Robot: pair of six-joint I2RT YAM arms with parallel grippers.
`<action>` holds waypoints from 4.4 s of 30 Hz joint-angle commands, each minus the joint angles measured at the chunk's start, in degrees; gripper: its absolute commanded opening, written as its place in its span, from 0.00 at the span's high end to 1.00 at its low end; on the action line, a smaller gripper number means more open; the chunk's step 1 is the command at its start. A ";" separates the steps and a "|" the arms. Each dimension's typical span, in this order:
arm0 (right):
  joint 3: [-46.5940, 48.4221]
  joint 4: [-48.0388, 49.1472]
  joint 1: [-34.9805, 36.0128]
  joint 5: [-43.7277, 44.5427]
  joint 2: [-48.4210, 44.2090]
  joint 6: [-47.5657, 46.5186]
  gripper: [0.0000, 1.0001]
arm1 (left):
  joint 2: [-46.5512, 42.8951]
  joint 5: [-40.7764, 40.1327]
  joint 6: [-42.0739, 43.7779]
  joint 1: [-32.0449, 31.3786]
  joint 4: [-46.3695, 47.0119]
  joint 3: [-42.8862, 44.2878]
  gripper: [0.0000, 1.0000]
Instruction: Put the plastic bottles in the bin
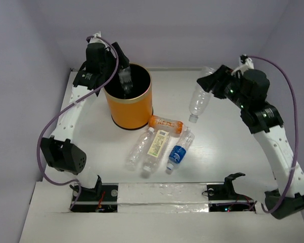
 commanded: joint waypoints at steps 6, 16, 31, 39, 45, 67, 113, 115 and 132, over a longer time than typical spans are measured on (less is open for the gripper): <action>22.79 12.09 12.08 -0.36 21.38 1.23 0.36 | -16.49 4.71 -0.51 -1.36 3.80 -7.21 0.26; 44.96 15.88 17.71 5.18 44.50 4.40 0.33 | -45.48 10.33 -8.31 -8.20 -0.94 -42.33 0.63; 60.63 7.36 21.41 6.24 59.31 1.59 0.01 | -42.46 6.04 -10.63 -17.44 -3.76 -55.74 0.34; 48.26 7.08 21.41 6.32 44.56 -3.16 0.21 | -31.98 3.66 -6.23 -23.24 -3.24 -53.19 0.22; 14.35 15.08 21.41 6.68 18.90 -3.16 1.00 | -25.66 1.20 -2.72 -24.39 -2.00 -51.61 0.18; -38.86 3.04 21.41 16.96 -5.05 14.85 0.00 | -8.94 -2.76 -0.07 -24.92 4.68 -50.99 0.34; -26.88 -3.63 21.41 21.70 -15.95 13.29 0.54 | -5.43 -1.80 5.82 -4.44 4.15 2.88 0.33; -21.58 -2.85 21.41 21.96 -10.35 9.95 0.54 | -6.31 -1.09 5.73 -4.44 4.15 2.88 0.22; 37.66 7.00 21.93 23.10 35.11 -1.92 0.54 | -40.39 12.26 1.43 -5.49 -5.15 -32.16 0.31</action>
